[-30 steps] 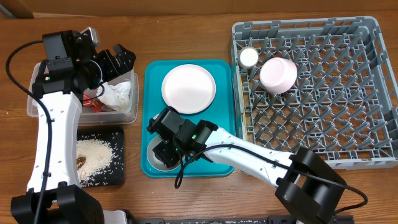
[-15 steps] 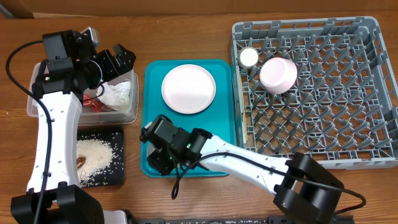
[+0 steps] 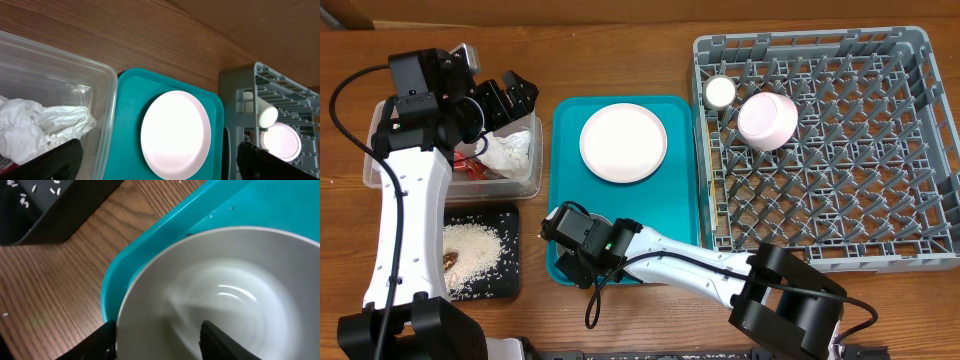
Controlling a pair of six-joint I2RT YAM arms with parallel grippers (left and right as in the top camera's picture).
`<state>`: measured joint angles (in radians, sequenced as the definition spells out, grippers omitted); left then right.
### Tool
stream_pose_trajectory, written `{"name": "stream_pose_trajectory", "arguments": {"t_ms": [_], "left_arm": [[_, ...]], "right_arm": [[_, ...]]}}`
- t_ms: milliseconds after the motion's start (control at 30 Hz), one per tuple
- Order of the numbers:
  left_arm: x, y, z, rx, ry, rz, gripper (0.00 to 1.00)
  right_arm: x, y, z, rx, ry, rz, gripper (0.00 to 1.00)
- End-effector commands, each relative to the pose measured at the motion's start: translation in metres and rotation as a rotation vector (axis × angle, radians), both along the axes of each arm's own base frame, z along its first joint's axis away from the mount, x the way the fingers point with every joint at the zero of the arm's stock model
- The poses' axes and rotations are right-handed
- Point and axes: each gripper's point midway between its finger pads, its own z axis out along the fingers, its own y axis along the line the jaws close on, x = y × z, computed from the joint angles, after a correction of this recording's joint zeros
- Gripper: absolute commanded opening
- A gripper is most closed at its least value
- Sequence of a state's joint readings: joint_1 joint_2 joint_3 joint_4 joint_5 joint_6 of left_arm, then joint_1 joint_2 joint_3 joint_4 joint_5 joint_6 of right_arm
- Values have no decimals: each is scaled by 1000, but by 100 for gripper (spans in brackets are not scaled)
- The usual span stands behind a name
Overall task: Sort waste into correct bins and load items into the dishwasher
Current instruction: 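Lift the white bowl with the right gripper and carry it to the rack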
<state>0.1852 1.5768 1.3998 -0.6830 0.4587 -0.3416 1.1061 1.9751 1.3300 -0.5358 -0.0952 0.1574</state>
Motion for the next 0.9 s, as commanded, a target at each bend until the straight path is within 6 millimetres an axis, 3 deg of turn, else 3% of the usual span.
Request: {"name": "stream_pose_trajectory", "arguments": {"t_ms": [0, 300, 433, 533, 600, 767, 867], "left_arm": [[2, 0, 5, 0, -12, 4, 100], [2, 0, 5, 0, -11, 4, 100], [2, 0, 5, 0, -12, 4, 100], [2, 0, 5, 0, -12, 4, 100], [2, 0, 5, 0, -12, 4, 100], [2, 0, 5, 0, -12, 4, 100], [2, 0, 5, 0, -12, 4, 100]], "right_arm": [[7, -2, 2, -10, -34, -12, 46], [20, -12, 0, -60, -102, -53, 27], [20, -12, 1, -61, -101, -53, 24], [20, -12, 3, -60, -101, -53, 13], [19, -13, 7, -56, -103, -53, 4], [20, -12, 30, -14, -123, -56, 4], [22, -13, 56, 30, -143, -64, 4]]}}
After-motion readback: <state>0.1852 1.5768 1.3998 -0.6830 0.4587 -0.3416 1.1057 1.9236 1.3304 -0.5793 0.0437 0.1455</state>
